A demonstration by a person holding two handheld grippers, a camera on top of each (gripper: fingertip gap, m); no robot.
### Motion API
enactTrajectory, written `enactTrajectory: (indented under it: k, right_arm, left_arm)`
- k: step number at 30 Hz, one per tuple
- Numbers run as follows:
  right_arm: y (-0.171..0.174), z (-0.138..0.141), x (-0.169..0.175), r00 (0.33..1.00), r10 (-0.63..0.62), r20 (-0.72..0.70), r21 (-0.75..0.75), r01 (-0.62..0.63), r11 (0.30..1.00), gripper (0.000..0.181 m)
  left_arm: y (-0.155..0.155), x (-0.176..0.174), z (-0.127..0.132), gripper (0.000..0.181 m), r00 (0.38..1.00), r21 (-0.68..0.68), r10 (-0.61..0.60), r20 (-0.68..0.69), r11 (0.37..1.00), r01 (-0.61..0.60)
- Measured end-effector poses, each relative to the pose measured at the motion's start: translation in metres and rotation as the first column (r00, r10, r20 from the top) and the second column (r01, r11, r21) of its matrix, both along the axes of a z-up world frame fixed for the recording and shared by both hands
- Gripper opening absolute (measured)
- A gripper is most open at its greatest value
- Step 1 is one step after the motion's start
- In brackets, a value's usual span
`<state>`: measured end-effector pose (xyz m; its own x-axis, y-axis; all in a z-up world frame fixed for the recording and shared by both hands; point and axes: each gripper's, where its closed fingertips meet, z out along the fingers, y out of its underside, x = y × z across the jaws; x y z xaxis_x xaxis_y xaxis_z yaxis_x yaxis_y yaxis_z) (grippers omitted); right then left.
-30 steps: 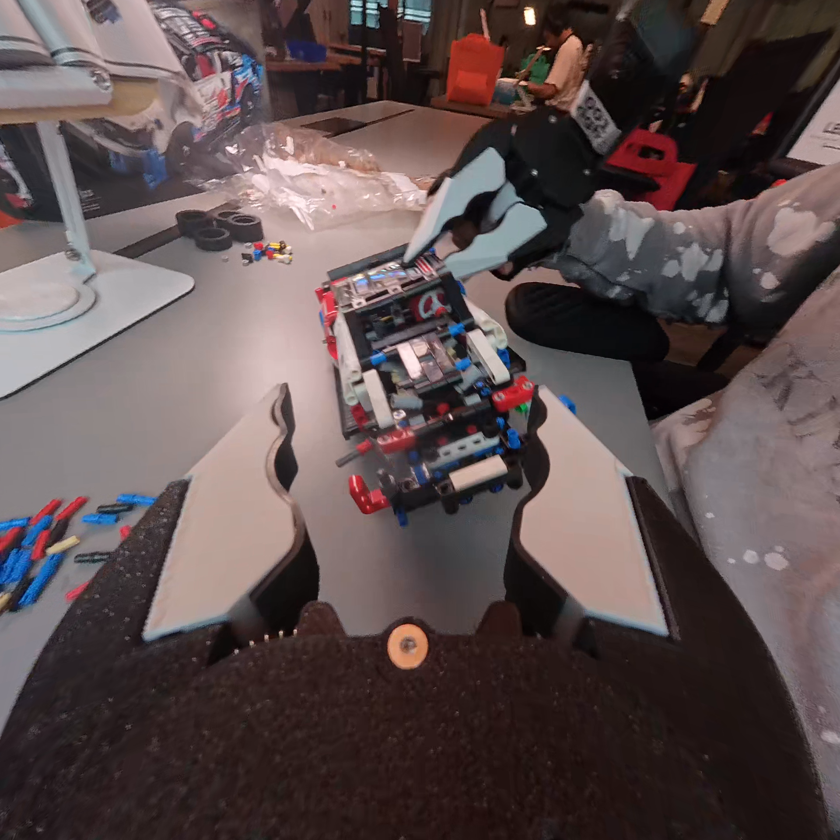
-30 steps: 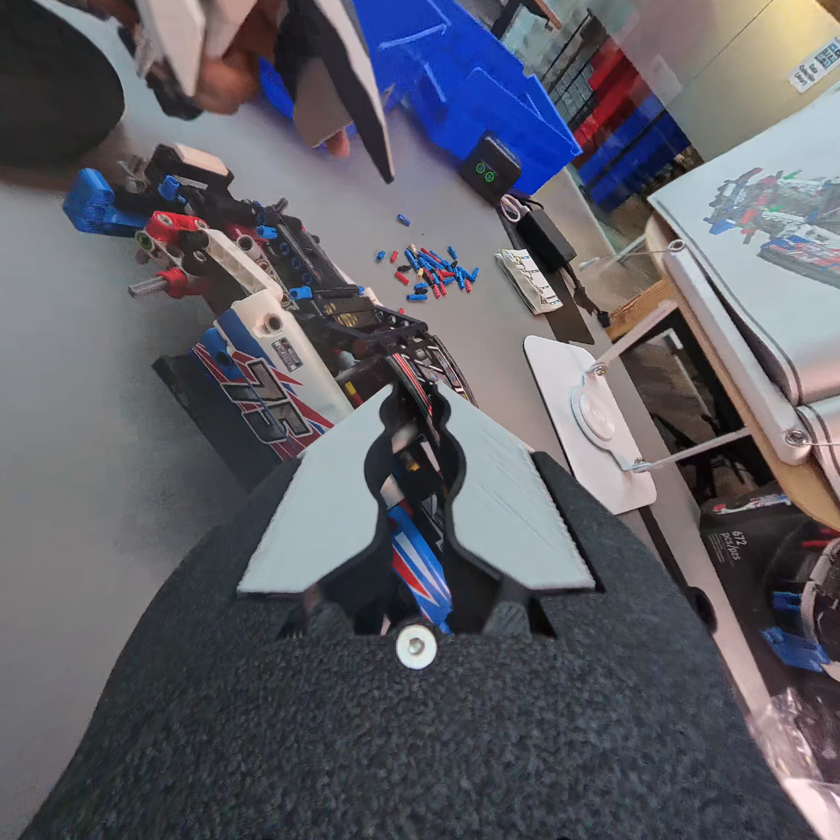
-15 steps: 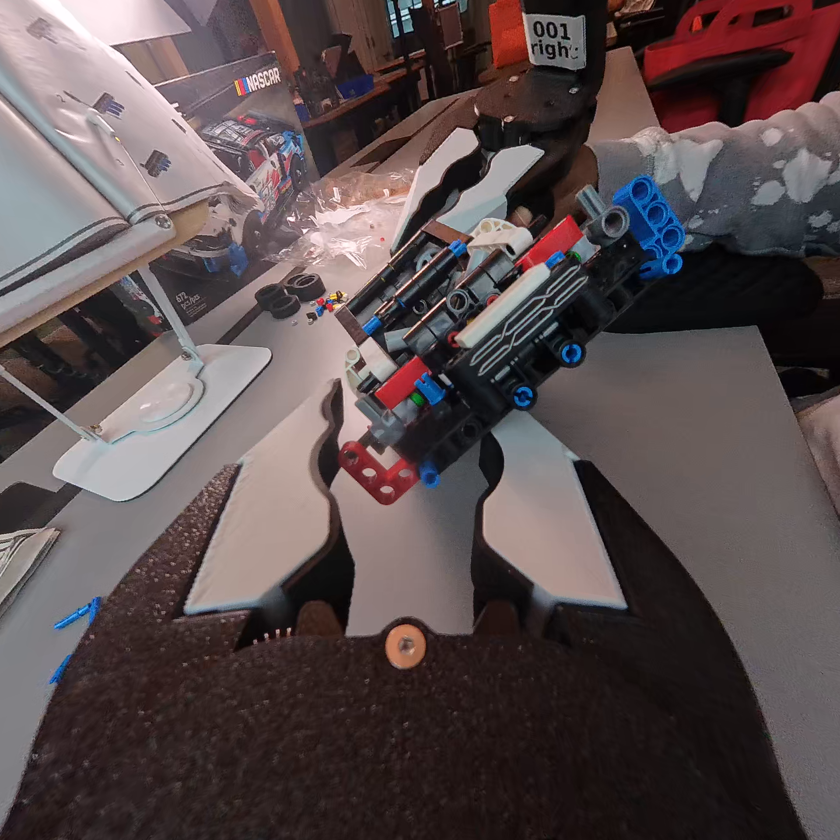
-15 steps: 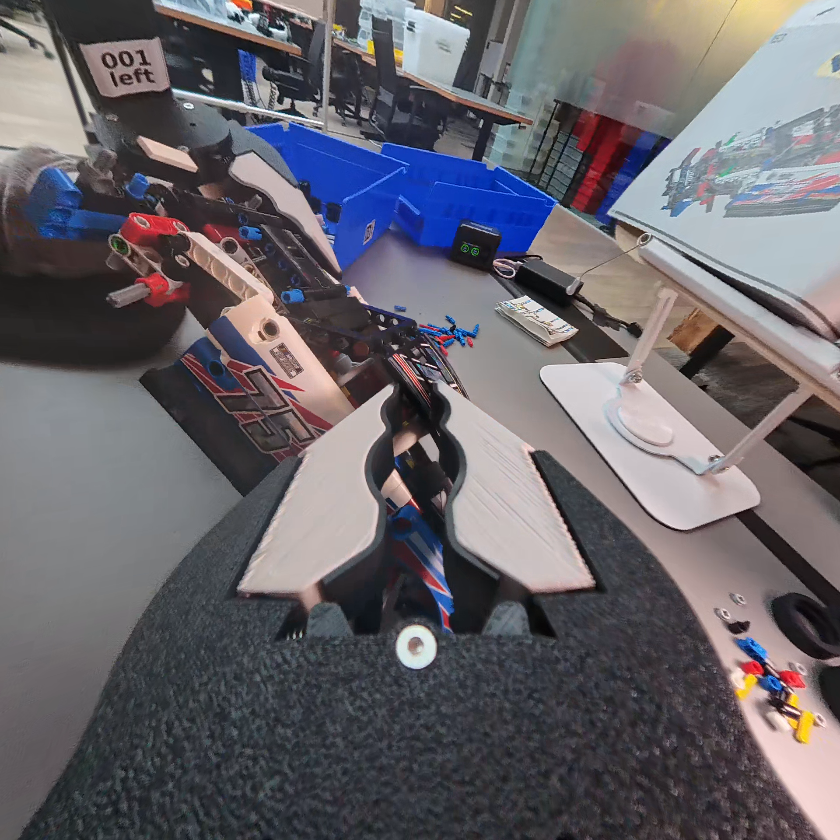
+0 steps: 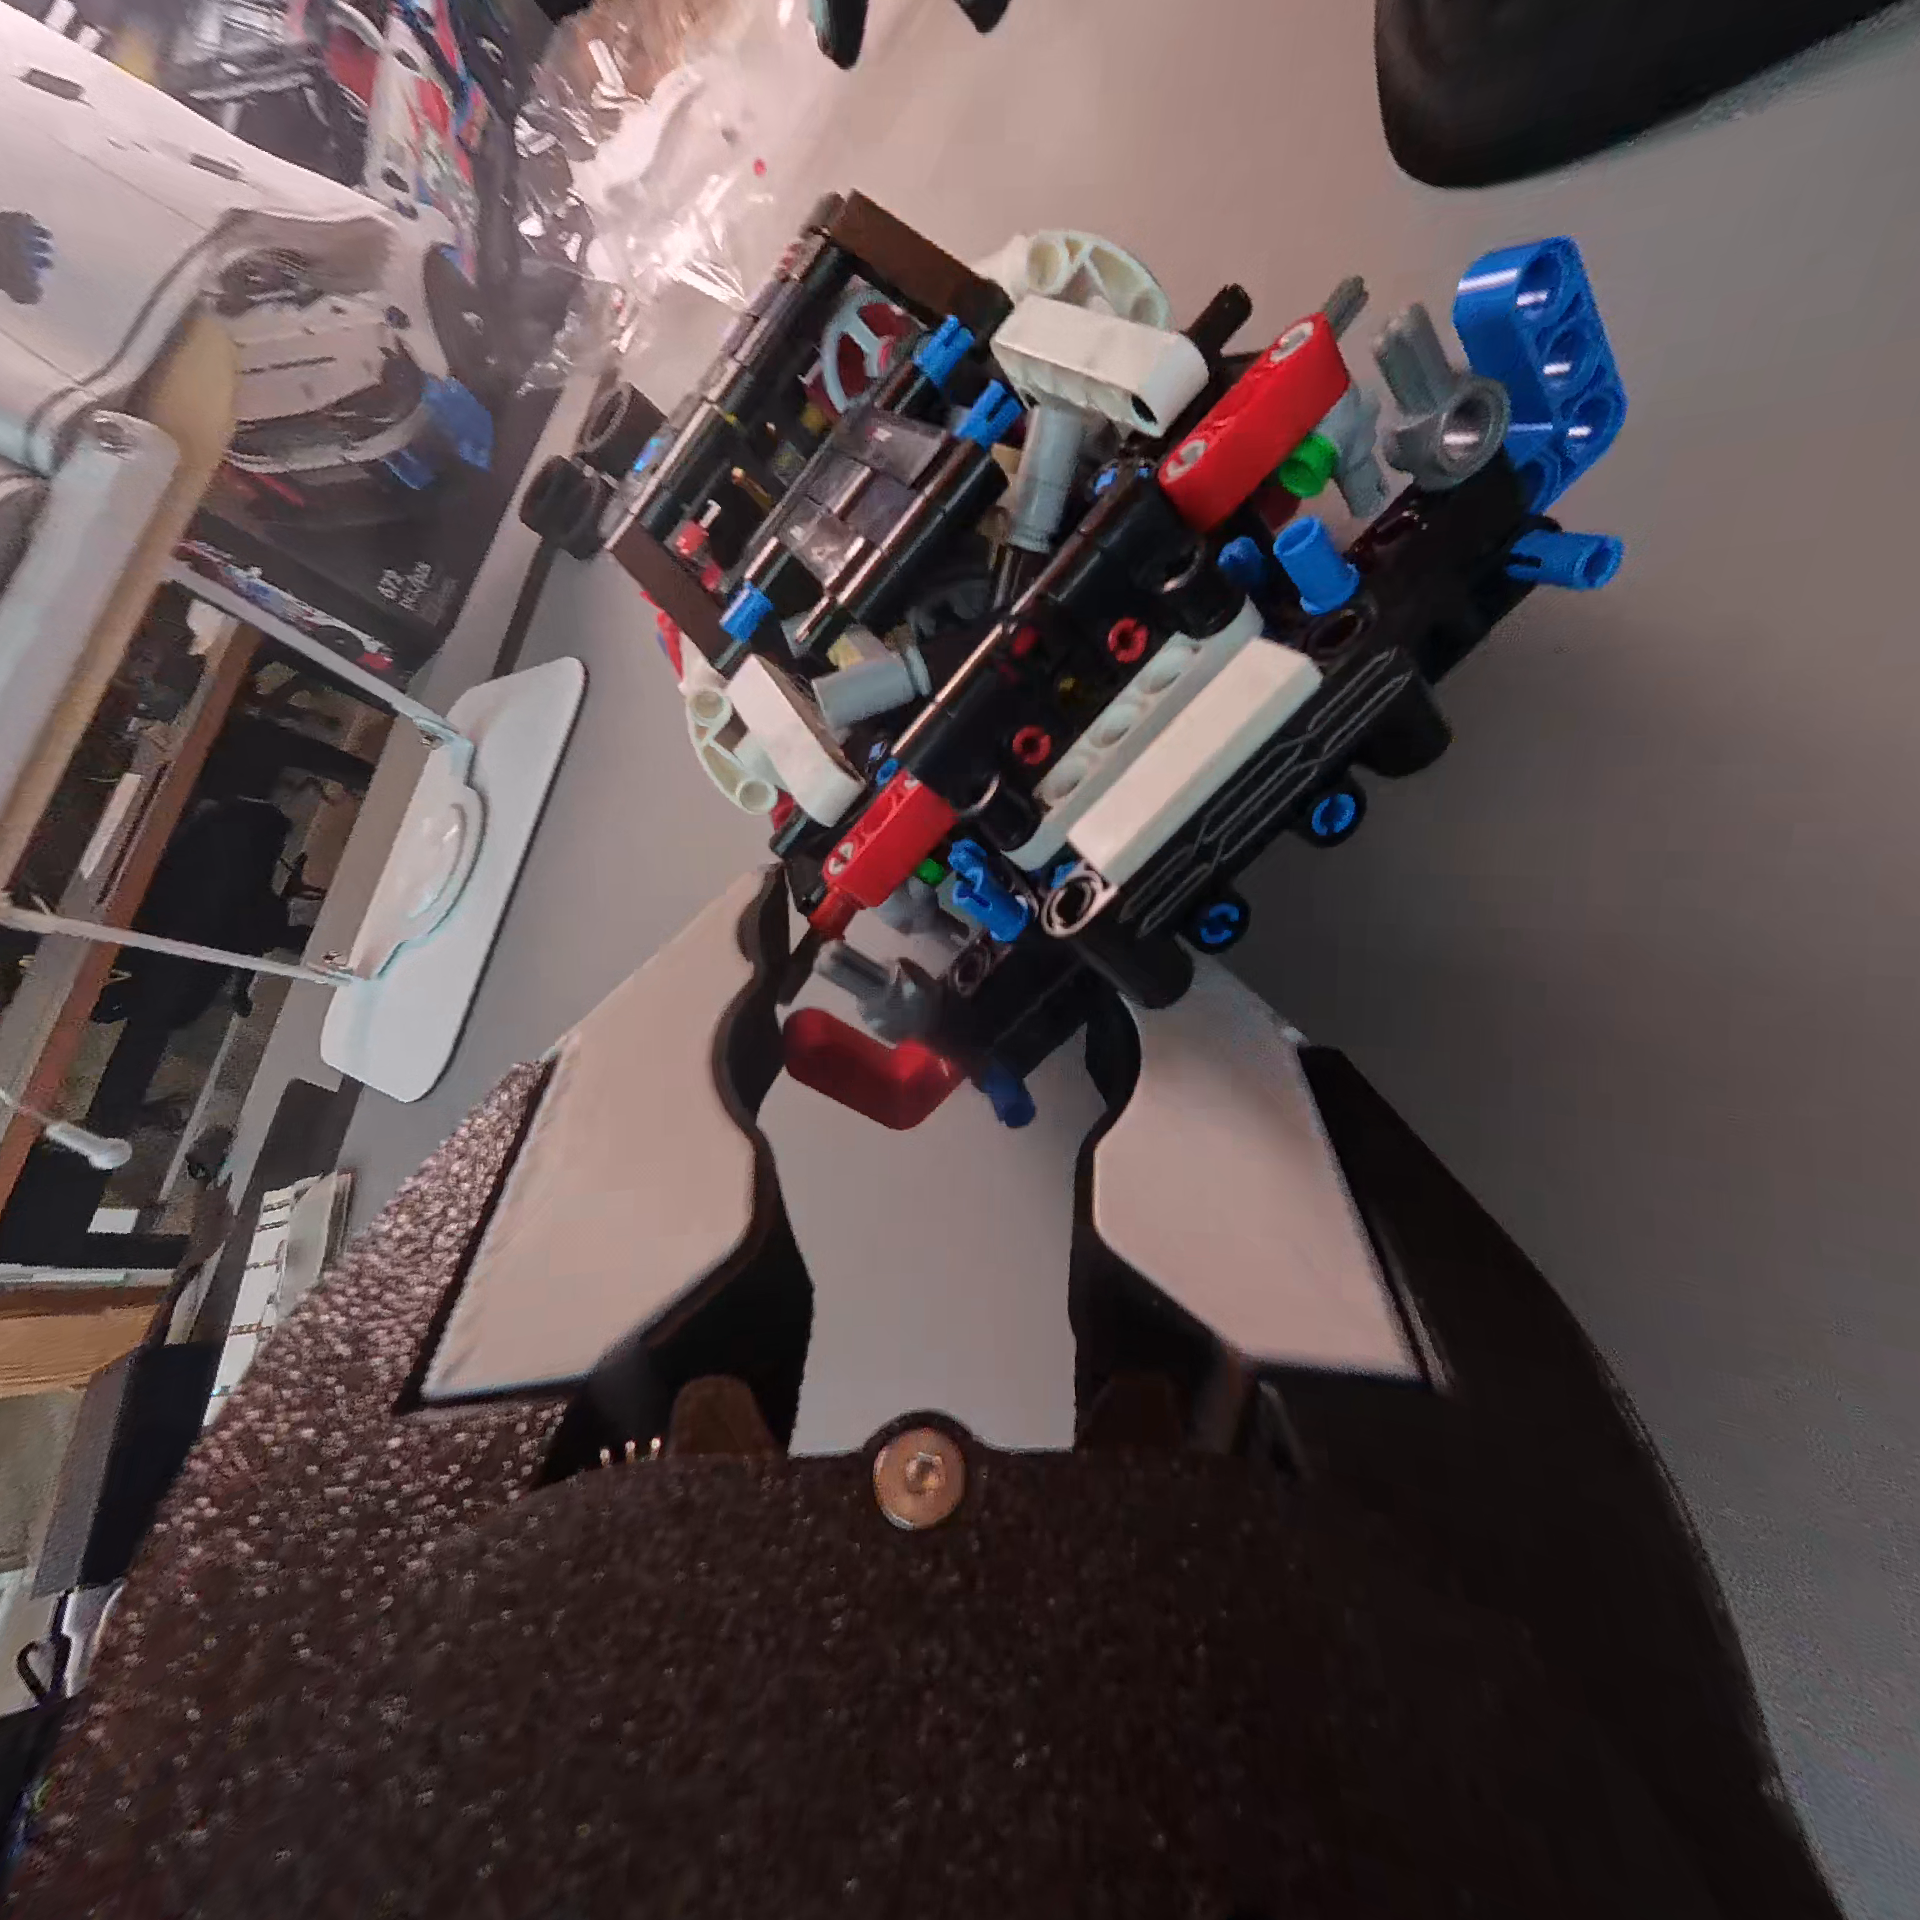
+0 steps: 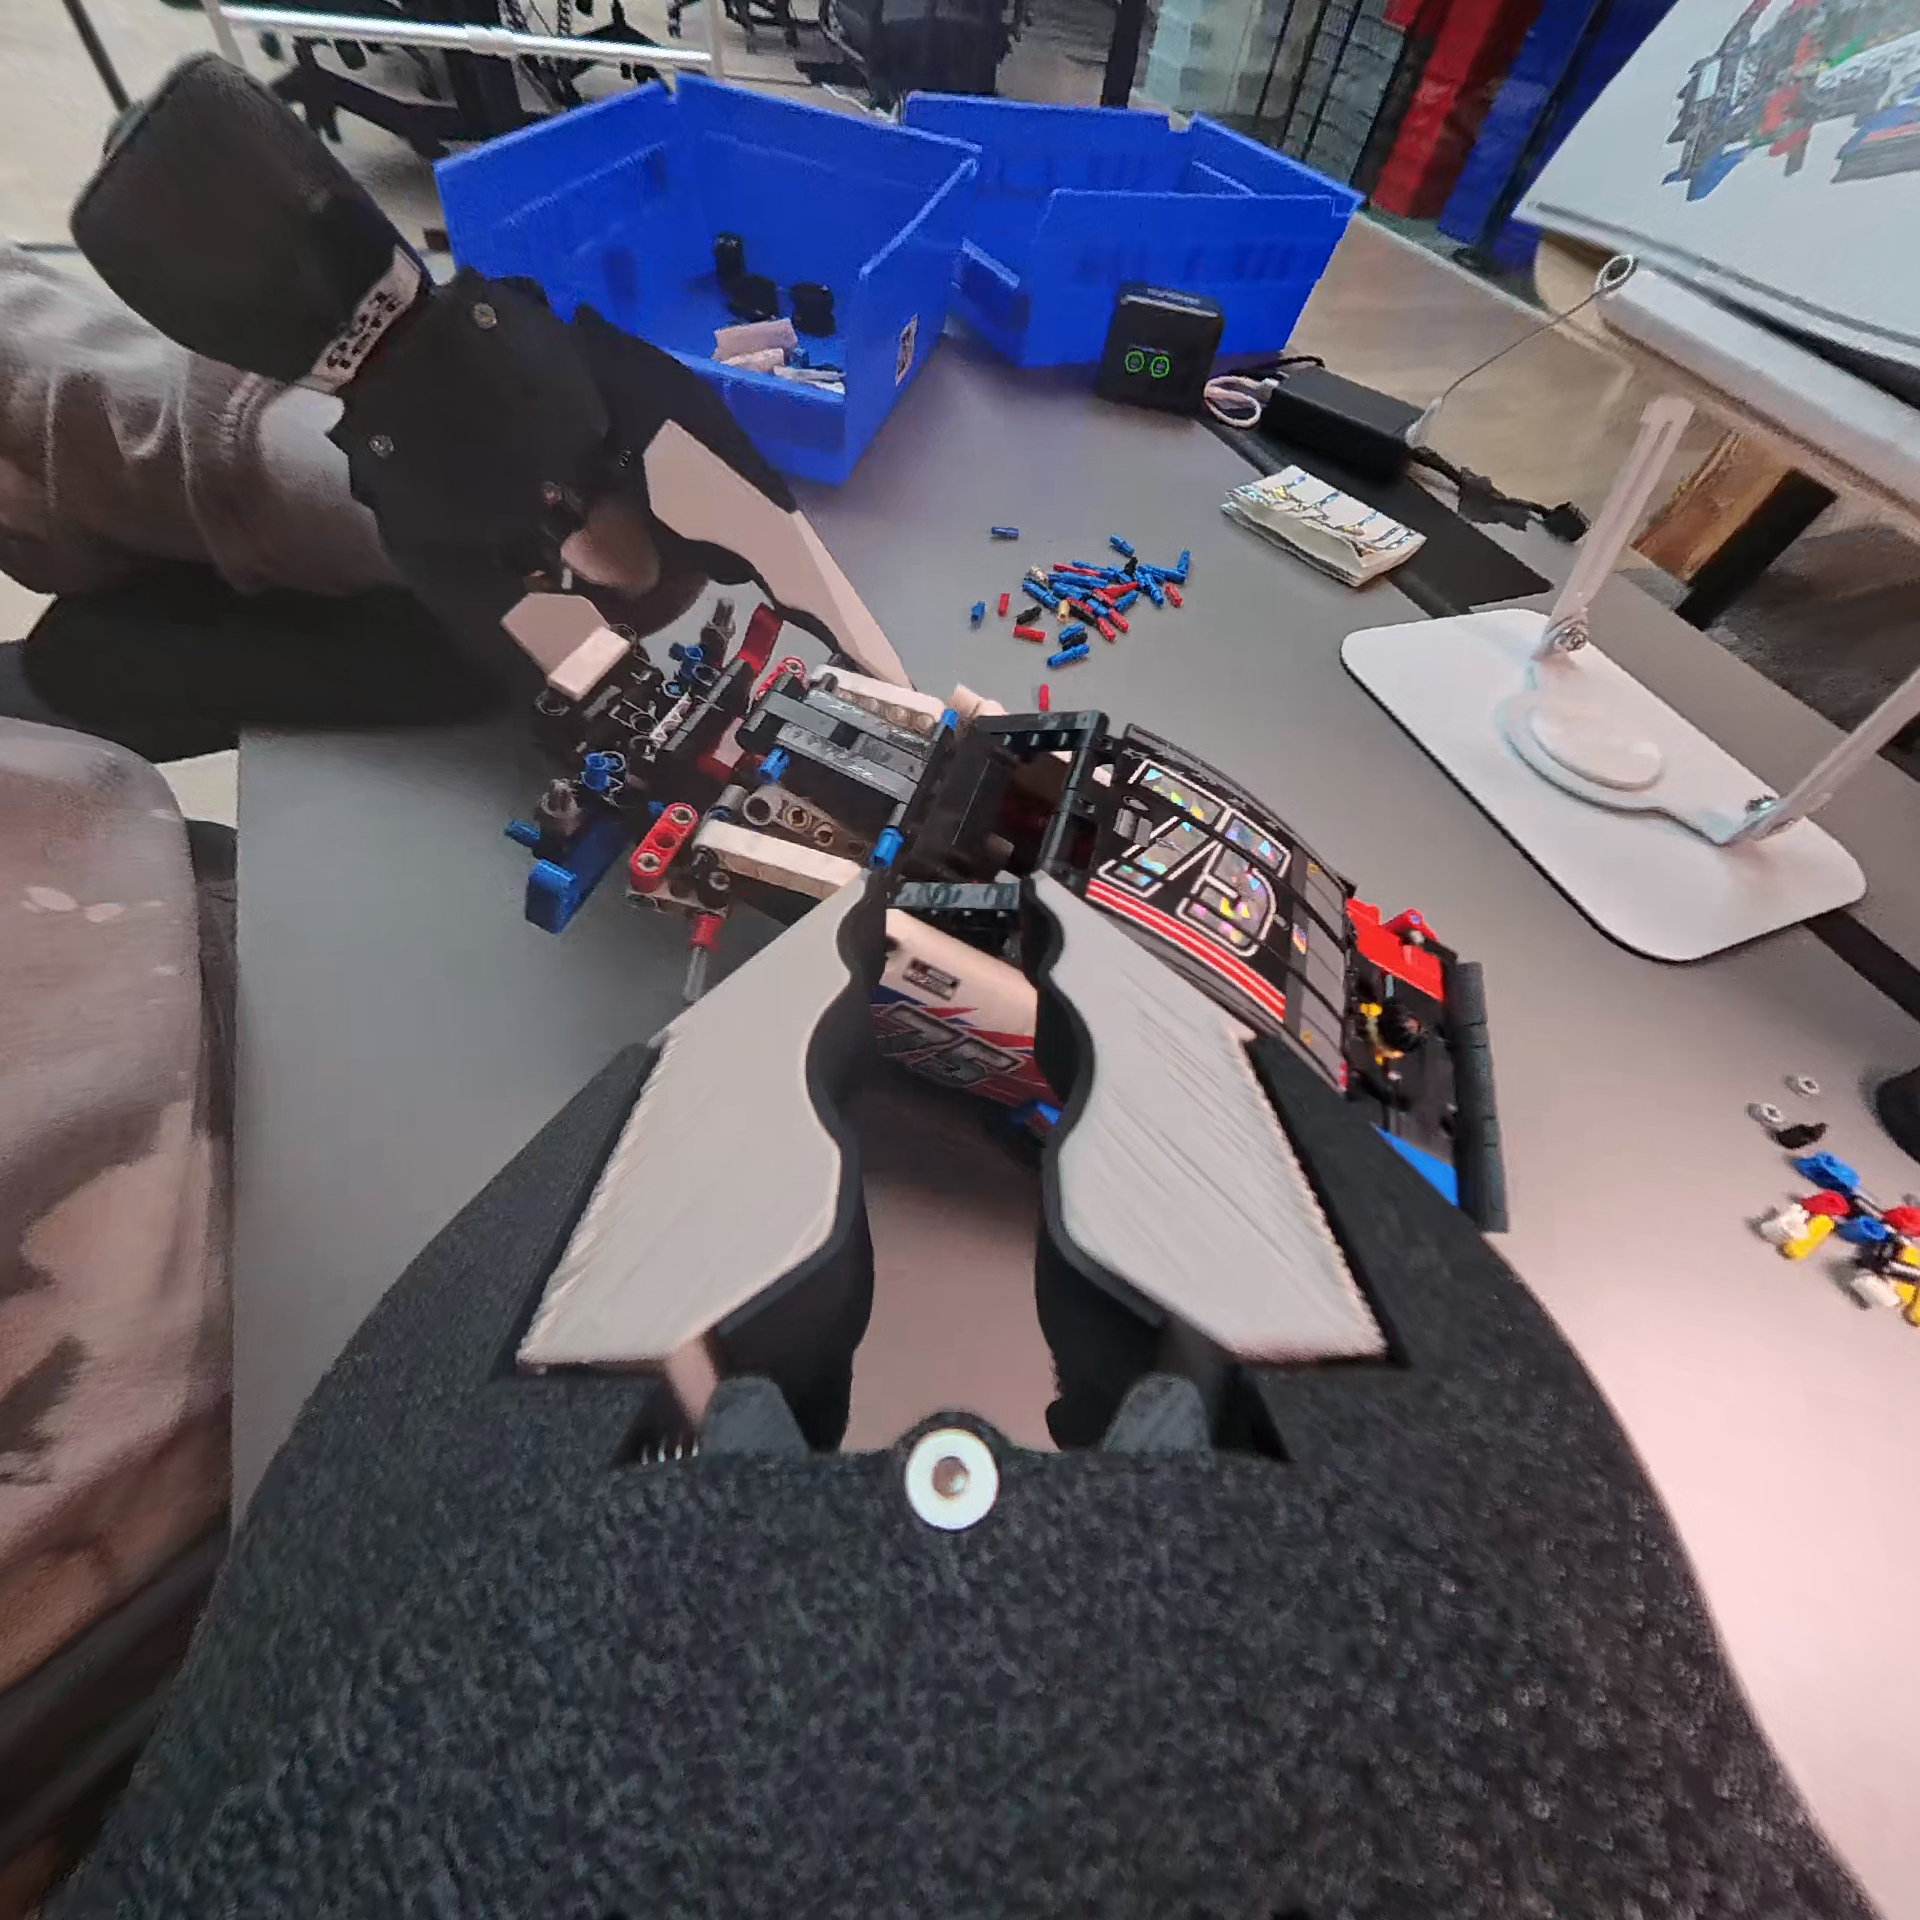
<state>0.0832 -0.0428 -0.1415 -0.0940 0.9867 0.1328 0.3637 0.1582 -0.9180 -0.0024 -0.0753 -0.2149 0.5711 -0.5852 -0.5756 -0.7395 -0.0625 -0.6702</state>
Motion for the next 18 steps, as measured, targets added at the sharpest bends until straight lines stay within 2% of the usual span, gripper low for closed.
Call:
enactTrajectory:
  k: [4,8,13,14,16,18]
  right_arm:
    - [-0.011,-0.032,-0.006,0.994,-0.045,0.096,0.043,0.041,0.998,0.022]
    - [-0.016,-0.037,-0.014,0.991,-0.063,0.117,0.024,0.06,0.998,0.019]
    - [-0.016,-0.041,-0.016,0.978,-0.113,0.173,0.165,0.084,0.983,0.016]
    - [-0.017,-0.042,-0.016,0.976,-0.12,0.183,0.192,0.085,0.978,0.015]
    - [-0.02,-0.05,-0.016,0.967,-0.13,0.221,0.257,0.071,0.964,0.01]
    - [-0.021,-0.05,-0.018,0.97,-0.143,0.196,0.327,0.073,0.942,0.006]
  left_arm:
    - [-0.005,0.008,-0.027,0.059,0.989,-0.092,-0.059,-0.134,0.995,0.047]
    - [-0.008,0.01,-0.028,0.059,0.974,-0.107,-0.077,-0.212,0.993,0.055]
    - [-0.015,0.006,-0.027,0.063,0.919,-0.17,-0.127,-0.373,0.983,0.067]
    - [-0.017,0.006,-0.025,0.07,0.908,-0.174,-0.144,-0.395,0.981,0.08]
    - [-0.021,0.007,-0.025,0.075,0.896,-0.208,-0.17,-0.409,0.974,0.089]
    - [-0.027,0.007,-0.027,0.074,0.894,-0.249,-0.201,-0.401,0.963,0.105]
